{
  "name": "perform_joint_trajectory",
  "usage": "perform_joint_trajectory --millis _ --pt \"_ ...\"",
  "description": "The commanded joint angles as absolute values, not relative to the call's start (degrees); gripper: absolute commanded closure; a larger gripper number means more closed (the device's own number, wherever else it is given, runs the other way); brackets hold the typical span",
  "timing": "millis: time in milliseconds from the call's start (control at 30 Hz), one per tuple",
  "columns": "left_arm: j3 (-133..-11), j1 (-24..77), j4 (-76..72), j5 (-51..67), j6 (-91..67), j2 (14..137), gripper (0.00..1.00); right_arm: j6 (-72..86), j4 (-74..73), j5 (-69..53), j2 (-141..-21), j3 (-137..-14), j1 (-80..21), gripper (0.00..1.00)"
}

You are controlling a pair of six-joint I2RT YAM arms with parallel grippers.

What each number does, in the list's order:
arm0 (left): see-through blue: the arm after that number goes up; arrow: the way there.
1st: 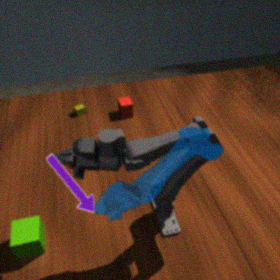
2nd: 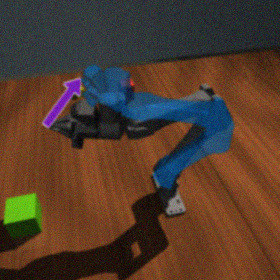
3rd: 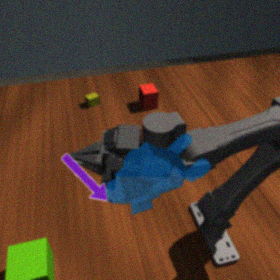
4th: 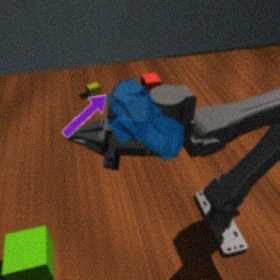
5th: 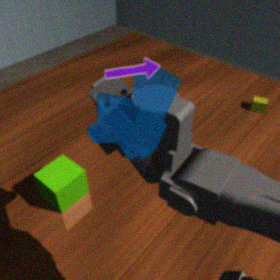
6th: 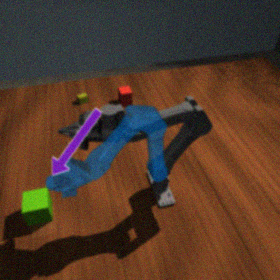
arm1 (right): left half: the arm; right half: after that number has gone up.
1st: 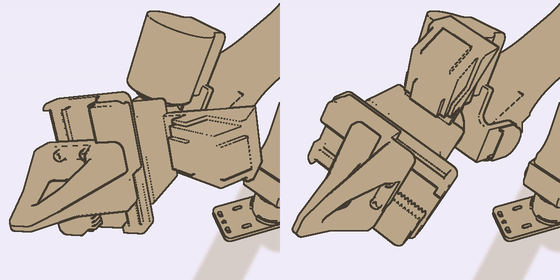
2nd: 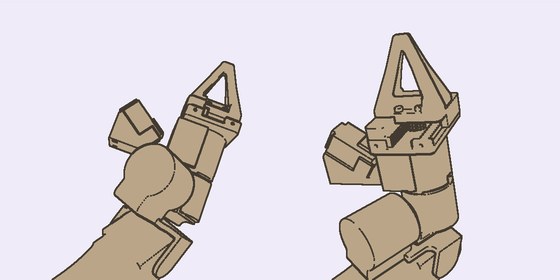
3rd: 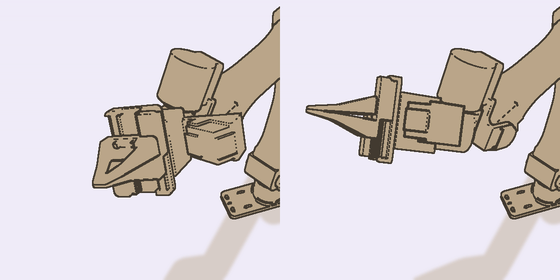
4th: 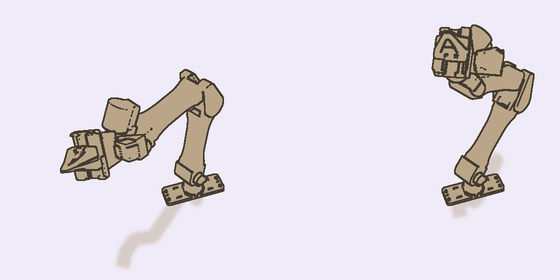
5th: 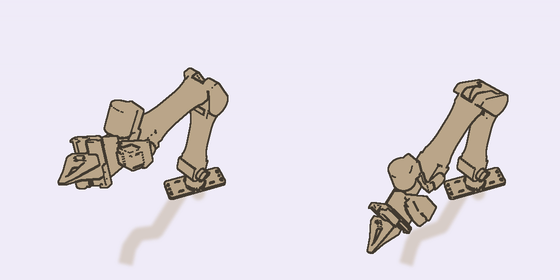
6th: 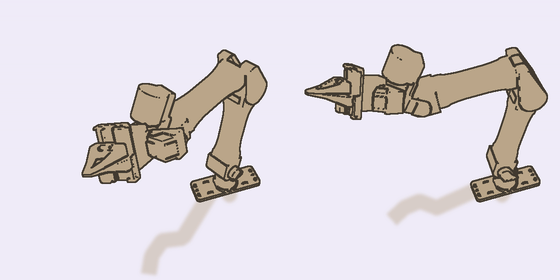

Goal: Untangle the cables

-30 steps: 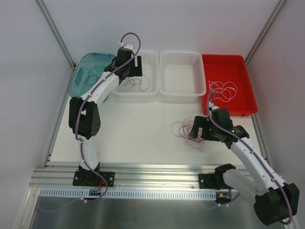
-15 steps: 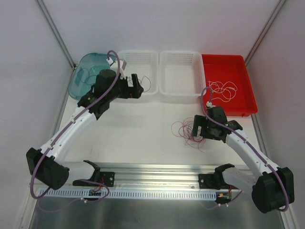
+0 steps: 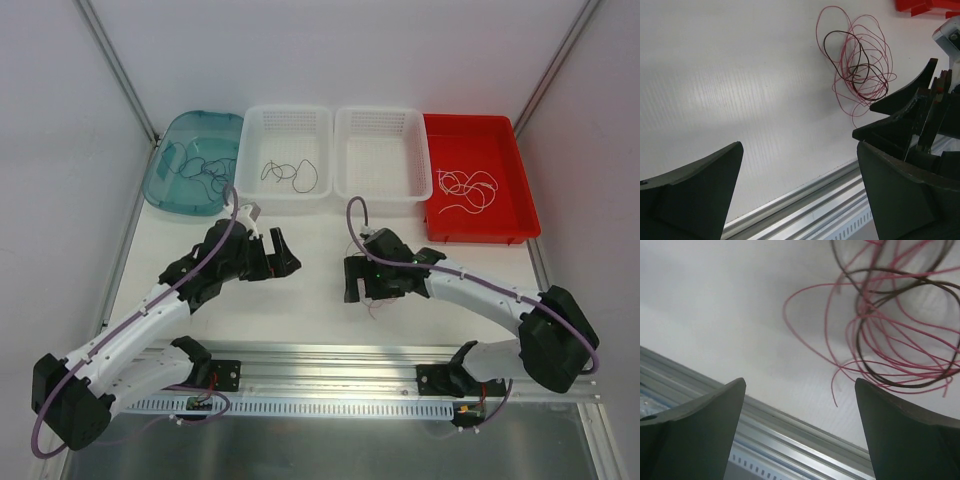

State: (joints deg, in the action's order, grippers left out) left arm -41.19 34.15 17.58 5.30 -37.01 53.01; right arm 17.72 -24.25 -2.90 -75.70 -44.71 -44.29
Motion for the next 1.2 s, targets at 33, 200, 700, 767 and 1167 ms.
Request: perform_joint_trajectory --millis 33,200,700,767,1167 --pt "-39.11 34.63 16.52 5.28 -43.15 50.27 0.01 20.66 -23.46 2.08 -74.28 -49.75 -47.99 0.04" --pt "-42.7 35.07 16.44 5.19 -43.77 55.35 0.02 19.43 -28.63 10.88 -67.25 -49.92 -47.73 0.04" --pt "-72.23 45.17 16.52 3.35 -42.71 90.51 0.07 15.29 -32.26 8.53 -52.83 -41.31 -23.74 0.02" --pt "-76.09 46.66 16.61 2.99 -42.89 95.68 0.11 15.38 -31.56 6.07 -52.3 -39.83 -21.01 0.02" --pt "-85.52 50.45 17.75 1.23 -43.95 112.32 0.5 16.52 -22.78 -6.85 -52.38 -33.58 -16.17 0.03"
